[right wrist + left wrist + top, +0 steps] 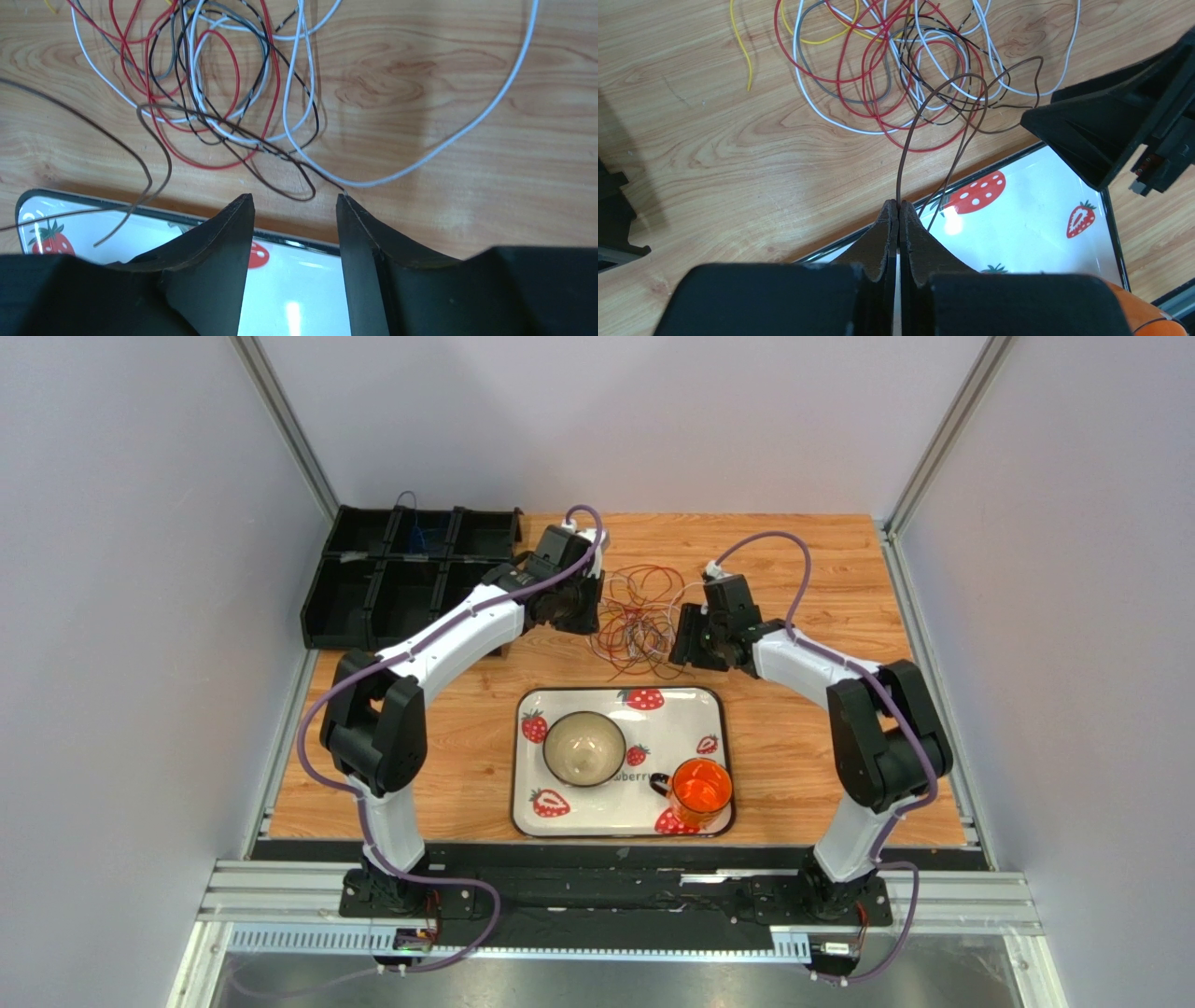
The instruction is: Untangle the cables
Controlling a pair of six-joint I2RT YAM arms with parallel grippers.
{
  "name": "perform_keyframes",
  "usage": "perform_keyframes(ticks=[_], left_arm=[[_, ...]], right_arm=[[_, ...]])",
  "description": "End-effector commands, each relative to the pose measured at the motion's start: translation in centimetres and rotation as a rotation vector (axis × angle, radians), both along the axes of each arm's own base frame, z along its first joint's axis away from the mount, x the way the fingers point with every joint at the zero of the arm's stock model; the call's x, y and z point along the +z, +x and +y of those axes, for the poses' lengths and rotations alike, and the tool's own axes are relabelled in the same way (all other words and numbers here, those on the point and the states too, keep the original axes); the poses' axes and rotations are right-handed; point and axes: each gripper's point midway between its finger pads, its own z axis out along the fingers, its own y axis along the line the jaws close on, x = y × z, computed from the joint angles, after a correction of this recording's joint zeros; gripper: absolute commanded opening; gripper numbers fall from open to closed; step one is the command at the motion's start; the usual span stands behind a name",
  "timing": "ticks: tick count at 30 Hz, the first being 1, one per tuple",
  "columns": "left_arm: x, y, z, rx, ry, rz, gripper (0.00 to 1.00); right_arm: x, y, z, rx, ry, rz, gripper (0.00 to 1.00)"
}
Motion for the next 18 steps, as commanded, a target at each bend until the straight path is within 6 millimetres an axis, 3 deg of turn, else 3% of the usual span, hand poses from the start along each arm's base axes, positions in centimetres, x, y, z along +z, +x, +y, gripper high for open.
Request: perform_keyframes(ticks=[1, 13, 16, 18], left_arm=[[3.3, 0.4, -0.2, -0.011, -0.035, -0.066, 0.0], [4.3, 0.2, 0.0, -0.017, -0.035, -0.085, 0.0], [4.3, 0.1, 0.0, -0.02, -0.035, -0.083, 0.0], [4.2, 0.0, 0.0, -0.021, -0.035, -0.081, 0.0]], right_arm=[[1.6, 2.6, 1.0, 0.017, 0.01, -0.076, 0.48], [0.2, 3.3, 1.1, 0.003, 0.001, -0.041, 0.38], [0.1, 3.3, 1.3, 0.005, 0.0, -0.036, 0.28], [0.4, 3.4, 1.2, 0.003, 0.002, -0.047, 0.15]])
